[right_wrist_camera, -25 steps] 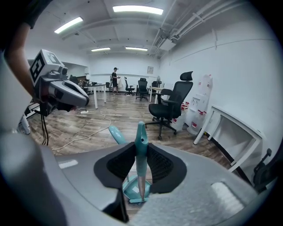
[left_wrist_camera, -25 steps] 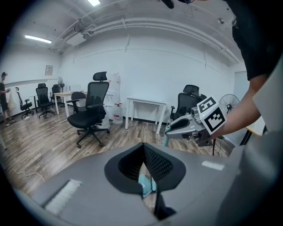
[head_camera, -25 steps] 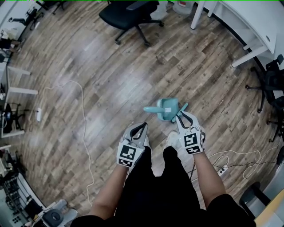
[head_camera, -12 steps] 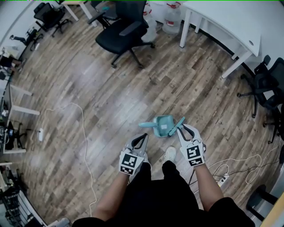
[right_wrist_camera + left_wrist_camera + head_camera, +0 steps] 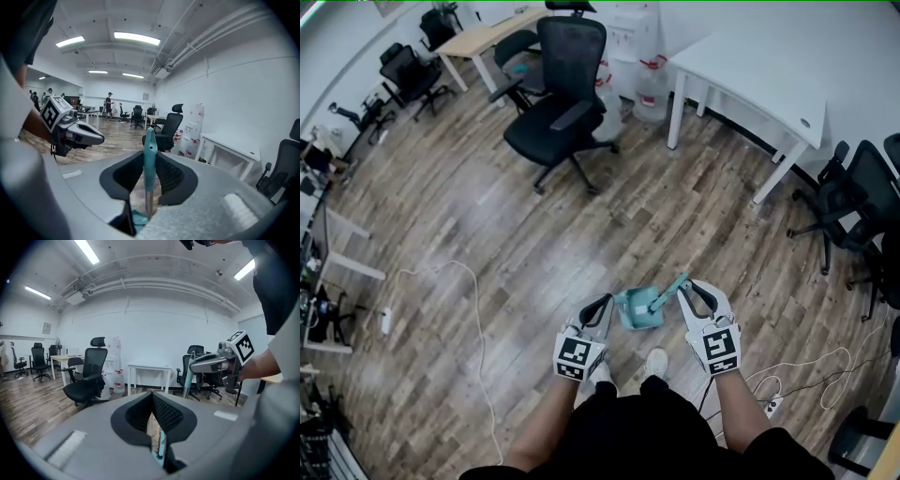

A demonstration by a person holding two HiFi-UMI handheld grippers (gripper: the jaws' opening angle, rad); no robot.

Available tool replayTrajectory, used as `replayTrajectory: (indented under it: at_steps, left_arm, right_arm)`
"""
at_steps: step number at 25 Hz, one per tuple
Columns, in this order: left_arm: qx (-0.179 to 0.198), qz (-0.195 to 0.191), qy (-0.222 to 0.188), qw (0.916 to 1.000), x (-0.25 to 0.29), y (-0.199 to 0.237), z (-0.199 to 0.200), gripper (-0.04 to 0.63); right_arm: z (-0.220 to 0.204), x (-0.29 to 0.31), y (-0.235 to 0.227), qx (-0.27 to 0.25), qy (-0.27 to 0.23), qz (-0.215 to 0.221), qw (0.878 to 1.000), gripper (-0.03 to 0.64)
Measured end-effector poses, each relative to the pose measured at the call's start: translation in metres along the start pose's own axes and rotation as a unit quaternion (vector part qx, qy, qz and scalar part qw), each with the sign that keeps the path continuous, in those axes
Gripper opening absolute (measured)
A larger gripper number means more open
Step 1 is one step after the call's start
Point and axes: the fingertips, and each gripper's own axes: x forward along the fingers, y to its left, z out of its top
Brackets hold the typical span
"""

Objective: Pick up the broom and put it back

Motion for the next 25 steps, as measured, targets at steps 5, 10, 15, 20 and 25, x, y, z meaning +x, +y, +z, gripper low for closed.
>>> replayTrajectory:
  at_steps: [5, 10, 15, 20, 25]
  left_arm:
    - [-0.004, 0.017, -0.028, 0.9994, -0.005, 0.014, 0.033, 0.015]
    - [0.009, 0.023, -0.061, 0.9978, -0.005, 0.022, 0.063, 0.015]
    - [0.023, 0.018, -0.088, 0.9957, -0.006, 0.024, 0.082, 0.015]
    - [0.034, 0.011, -0.105, 0.9938, -0.004, 0.024, 0.098, 0.015]
    - [0.046, 0.008, -0.112, 0.9927, 0.002, 0.025, 0.110, 0.015]
  right_arm:
    - [0.044, -0.010, -0.013, 0.003, -0.040, -0.013, 0.999, 0.089]
    - [0.081, -0.015, -0.022, -0.004, -0.073, -0.021, 0.997, 0.089]
    - [0.103, -0.019, -0.027, -0.009, -0.098, -0.033, 0.995, 0.089]
    - [0.117, -0.022, -0.036, -0.004, -0.111, -0.045, 0.993, 0.089]
    - [0.122, -0.021, -0.046, 0.004, -0.118, -0.053, 0.992, 0.089]
